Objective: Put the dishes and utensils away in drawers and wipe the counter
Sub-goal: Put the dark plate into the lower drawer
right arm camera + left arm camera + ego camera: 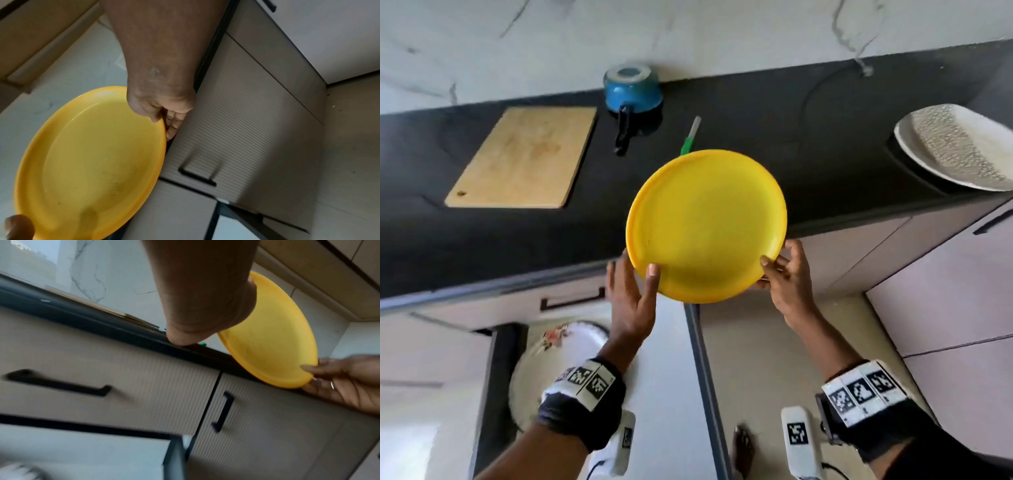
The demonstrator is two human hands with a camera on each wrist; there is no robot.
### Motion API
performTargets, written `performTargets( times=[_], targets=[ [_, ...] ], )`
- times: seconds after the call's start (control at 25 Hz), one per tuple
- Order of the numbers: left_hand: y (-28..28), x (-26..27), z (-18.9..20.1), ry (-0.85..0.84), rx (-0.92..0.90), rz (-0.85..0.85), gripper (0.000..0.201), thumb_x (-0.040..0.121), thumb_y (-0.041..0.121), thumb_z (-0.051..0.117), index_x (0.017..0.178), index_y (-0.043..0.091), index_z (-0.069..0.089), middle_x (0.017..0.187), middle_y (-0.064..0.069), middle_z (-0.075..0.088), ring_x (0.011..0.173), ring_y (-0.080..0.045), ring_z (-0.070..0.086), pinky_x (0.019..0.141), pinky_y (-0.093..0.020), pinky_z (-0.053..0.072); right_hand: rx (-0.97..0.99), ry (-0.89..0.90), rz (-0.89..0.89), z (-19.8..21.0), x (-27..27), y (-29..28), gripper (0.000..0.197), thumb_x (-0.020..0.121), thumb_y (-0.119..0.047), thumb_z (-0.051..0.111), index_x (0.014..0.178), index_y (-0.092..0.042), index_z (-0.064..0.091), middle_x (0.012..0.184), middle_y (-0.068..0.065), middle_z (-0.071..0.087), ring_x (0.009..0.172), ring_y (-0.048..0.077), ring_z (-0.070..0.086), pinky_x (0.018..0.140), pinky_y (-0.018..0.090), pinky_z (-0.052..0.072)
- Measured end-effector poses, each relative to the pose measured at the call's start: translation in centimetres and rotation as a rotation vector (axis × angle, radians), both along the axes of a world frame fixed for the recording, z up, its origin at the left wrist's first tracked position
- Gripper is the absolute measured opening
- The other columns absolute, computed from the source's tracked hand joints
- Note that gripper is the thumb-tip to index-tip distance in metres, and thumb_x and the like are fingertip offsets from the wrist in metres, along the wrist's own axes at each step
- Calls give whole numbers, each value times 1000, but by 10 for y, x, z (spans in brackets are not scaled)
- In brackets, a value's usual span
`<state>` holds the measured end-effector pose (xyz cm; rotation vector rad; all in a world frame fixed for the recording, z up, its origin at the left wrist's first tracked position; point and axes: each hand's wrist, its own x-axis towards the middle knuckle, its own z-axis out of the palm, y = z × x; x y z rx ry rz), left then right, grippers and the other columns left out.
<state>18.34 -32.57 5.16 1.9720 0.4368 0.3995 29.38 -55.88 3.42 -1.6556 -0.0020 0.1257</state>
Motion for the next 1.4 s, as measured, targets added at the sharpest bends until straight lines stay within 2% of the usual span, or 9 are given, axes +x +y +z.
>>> performTargets(
  times=[0.16,0.32,0.52,0.72,0.92,1.04,1.12,1.2,1.4],
  targets=[
    [68,-138,-61,84,286,145,50,97,49,41,127,10,47,123,-10,54,113,-31,50,98,-43,40,-119,-10,259,-40,-75,61,25,94,-11,61,102,-31,48,93,5,68,79,19,65,66,44,57],
    [134,-270,-133,580,420,34,57,92,47,53,135,11,45,140,-11,47,123,-32,48,101,-44,40,-342,61,469,-116,-145,135,18,85,-32,59,91,-46,49,85,10,67,75,27,64,68,49,56],
    [161,-386,-182,1084,300,-161,83,95,44,55,157,20,6,164,-7,-4,151,-26,3,121,-41,16,-508,354,516,-195,-202,209,26,78,-19,61,86,-40,48,98,20,66,80,38,67,53,51,59],
    [155,-412,-201,1128,211,-220,83,95,43,56,156,30,2,163,-4,-11,151,-27,-4,120,-43,11,-534,573,329,-248,-217,269,22,86,1,56,97,-12,42,107,15,54,88,34,64,35,30,52],
    [157,-419,-208,1118,167,-160,81,95,42,56,156,34,3,164,-2,-8,151,-25,-3,120,-43,12,-422,714,278,-284,-234,295,25,90,3,61,110,-7,49,116,15,53,96,32,61,47,33,58],
    [157,-418,-202,1100,173,-151,78,95,39,57,156,33,7,164,-2,-7,151,-25,0,120,-42,13,-425,714,362,-286,-241,298,15,85,-4,72,91,-6,58,89,9,58,74,22,57,64,29,54],
    [156,-412,-191,1066,189,-150,75,96,37,57,156,31,13,164,-3,-4,151,-25,2,119,-43,16,-468,648,422,-280,-237,289,17,76,-7,76,79,-14,61,77,5,60,74,24,59,74,35,55],
    [155,-402,-179,1029,226,-158,71,96,35,57,155,29,19,164,-3,0,151,-25,6,120,-43,18,-508,582,417,-262,-229,274,21,75,-10,76,92,-15,66,88,6,66,86,26,65,84,40,58],
    [144,-305,-122,749,472,-208,54,90,22,62,141,20,47,156,-7,32,139,-31,37,108,-43,37,-350,314,357,-159,-163,200,10,82,-9,70,86,-17,65,83,5,67,69,20,64,65,33,55]
  ],
)
